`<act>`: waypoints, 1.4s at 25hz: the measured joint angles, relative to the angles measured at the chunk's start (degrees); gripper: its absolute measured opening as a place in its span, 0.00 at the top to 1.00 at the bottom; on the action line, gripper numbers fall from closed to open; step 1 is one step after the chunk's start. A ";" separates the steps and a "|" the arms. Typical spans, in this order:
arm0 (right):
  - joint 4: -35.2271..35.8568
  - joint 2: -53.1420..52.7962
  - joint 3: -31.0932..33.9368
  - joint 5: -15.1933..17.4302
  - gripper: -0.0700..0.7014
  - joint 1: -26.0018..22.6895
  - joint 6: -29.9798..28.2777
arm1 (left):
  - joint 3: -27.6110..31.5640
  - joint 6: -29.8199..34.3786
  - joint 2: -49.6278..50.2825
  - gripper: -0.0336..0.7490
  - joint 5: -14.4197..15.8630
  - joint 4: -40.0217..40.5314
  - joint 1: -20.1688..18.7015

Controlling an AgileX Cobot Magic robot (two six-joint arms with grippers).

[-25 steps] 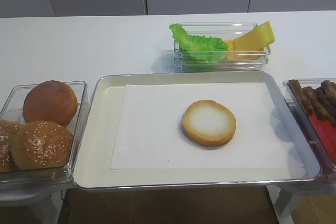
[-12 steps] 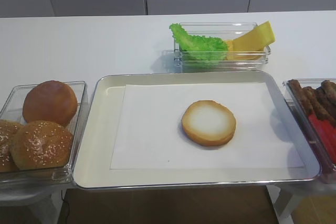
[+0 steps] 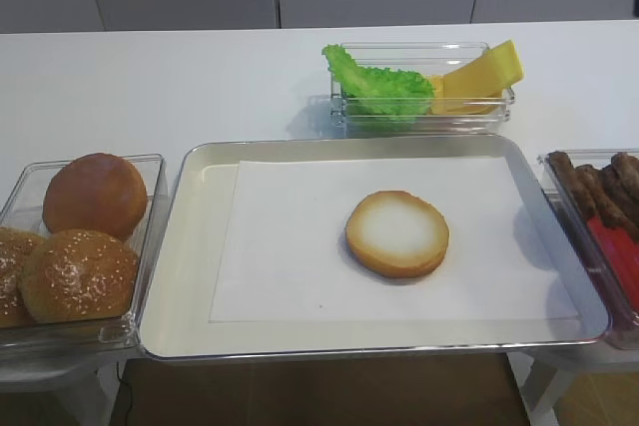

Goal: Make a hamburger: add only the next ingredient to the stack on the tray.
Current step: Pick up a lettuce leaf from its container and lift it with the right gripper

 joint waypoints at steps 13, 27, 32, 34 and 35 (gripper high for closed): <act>8.96 32.75 -23.27 -0.83 0.40 4.82 -6.56 | 0.00 0.00 0.00 0.47 0.00 0.00 0.00; 9.38 67.23 -50.95 -0.59 0.19 13.89 -6.83 | 0.00 0.00 0.00 0.48 0.00 0.00 0.00; 8.17 72.48 -54.24 -0.59 0.17 15.22 -6.49 | 0.00 0.00 0.00 0.48 0.00 0.00 0.00; 7.90 73.48 -54.45 -0.69 0.17 15.36 -6.45 | 0.00 0.00 0.00 0.48 0.03 0.00 0.00; 7.77 73.89 -54.45 -0.84 0.17 15.36 -6.35 | 0.00 0.00 0.00 0.48 0.13 0.00 0.00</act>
